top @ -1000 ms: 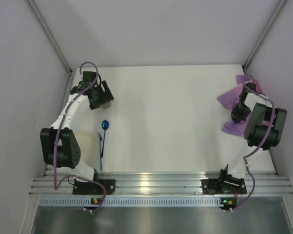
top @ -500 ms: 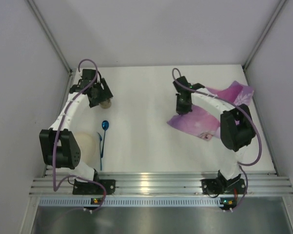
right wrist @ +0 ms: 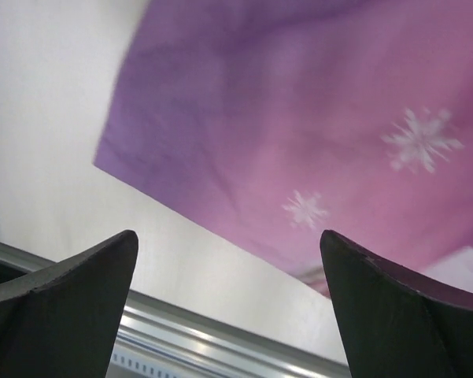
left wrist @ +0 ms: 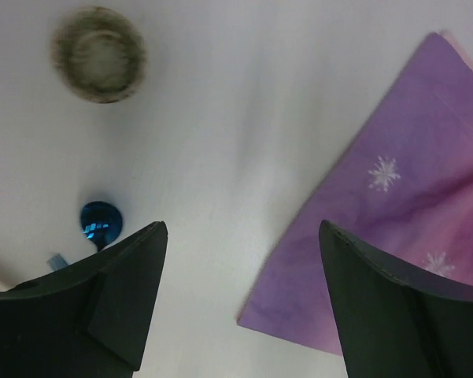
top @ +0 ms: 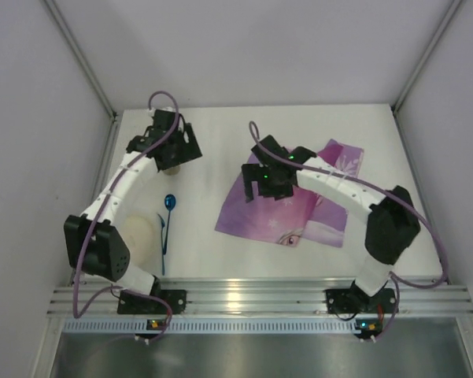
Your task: Set the dinner table for one person
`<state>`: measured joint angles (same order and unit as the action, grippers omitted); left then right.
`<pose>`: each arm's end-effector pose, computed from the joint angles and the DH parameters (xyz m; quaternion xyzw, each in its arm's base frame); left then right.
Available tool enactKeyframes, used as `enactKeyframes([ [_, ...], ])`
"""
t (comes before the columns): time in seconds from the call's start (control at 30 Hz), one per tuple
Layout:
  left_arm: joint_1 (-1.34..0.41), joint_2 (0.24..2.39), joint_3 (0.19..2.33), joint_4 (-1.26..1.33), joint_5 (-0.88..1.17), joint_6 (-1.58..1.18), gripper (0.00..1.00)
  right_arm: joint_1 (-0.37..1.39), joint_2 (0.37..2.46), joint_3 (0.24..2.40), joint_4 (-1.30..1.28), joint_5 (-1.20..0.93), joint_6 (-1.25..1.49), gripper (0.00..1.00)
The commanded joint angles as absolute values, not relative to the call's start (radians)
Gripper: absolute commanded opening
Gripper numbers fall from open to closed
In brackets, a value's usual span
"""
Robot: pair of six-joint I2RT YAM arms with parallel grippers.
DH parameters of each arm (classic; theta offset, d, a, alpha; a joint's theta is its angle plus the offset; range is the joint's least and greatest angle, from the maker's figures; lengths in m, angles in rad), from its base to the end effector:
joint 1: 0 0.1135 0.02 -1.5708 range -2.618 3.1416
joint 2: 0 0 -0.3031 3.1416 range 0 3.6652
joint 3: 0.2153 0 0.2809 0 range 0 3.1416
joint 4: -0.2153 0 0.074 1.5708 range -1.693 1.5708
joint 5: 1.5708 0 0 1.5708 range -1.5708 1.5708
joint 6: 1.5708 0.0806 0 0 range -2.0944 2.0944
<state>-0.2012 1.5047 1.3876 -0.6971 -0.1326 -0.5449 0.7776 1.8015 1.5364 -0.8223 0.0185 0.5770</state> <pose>0.3795 -0.0665 0.3316 -0.1827 0.9094 -0.0770 0.3656 0.3158 0.3088 0.2577 -0.0950 0.9662 0.1430 0.1921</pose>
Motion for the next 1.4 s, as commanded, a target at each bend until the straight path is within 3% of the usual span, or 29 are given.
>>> enactKeyframes([
  [0.0, -0.357, 1.608, 1.46, -0.641, -0.115, -0.506, 0.83, 0.678, 1.536, 1.392, -0.855, 0.098, 0.591, 1.0],
  [0.27, -0.511, 1.916, 1.606, -0.621, -0.066, -0.509, 0.82, 0.195, 1.275, 1.007, -0.821, 0.011, 0.496, 1.0],
  [0.47, -0.52, 2.141, 1.716, -0.63, -0.043, -0.511, 0.83, 0.008, 1.253, 0.966, -0.819, -0.04, 0.434, 1.0],
  [0.73, -0.529, 2.266, 1.808, -0.644, -0.014, -0.495, 0.82, -0.135, 1.334, 0.977, -0.769, -0.028, 0.402, 1.0],
  [0.87, -0.534, 2.301, 1.816, -0.646, -0.005, -0.497, 0.67, -0.155, 1.431, 0.983, -0.689, -0.052, 0.402, 1.0],
  [0.9, -0.534, 2.301, 1.813, -0.646, 0.026, -0.497, 0.51, -0.155, 1.478, 0.985, -0.674, -0.052, 0.406, 1.0],
  [0.97, -0.534, 2.301, 1.809, -0.649, 0.034, -0.497, 0.31, -0.156, 1.556, 0.997, -0.629, -0.067, 0.413, 1.0],
  [1.0, -0.532, 2.301, 1.806, -0.653, 0.037, -0.499, 0.13, -0.156, 1.583, 1.002, -0.614, -0.089, 0.425, 1.0],
  [1.1, -0.532, 2.284, 1.786, -0.649, 0.06, -0.506, 0.0, -0.153, 1.669, 1.017, -0.542, -0.147, 0.46, 0.92],
  [1.2, -0.531, 2.276, 1.775, -0.649, 0.063, -0.506, 0.0, -0.138, 1.739, 1.038, -0.496, -0.187, 0.486, 0.75],
  [1.23, -0.531, 2.275, 1.772, -0.649, 0.064, -0.503, 0.0, -0.118, 1.756, 1.051, -0.488, -0.192, 0.491, 0.6],
  [1.3, -0.531, 2.27, 1.77, -0.655, 0.066, -0.502, 0.0, -0.094, 1.801, 1.066, -0.474, -0.192, 0.5, 0.47],
  [1.33, -0.529, 2.267, 1.769, -0.653, 0.072, -0.502, 0.0, -0.071, 1.816, 1.08, -0.471, -0.192, 0.5, 0.33],
  [1.37, -0.528, 2.266, 1.77, -0.658, 0.074, -0.502, 0.0, -0.061, 1.844, 1.084, -0.466, -0.192, 0.502, 0.27],
])
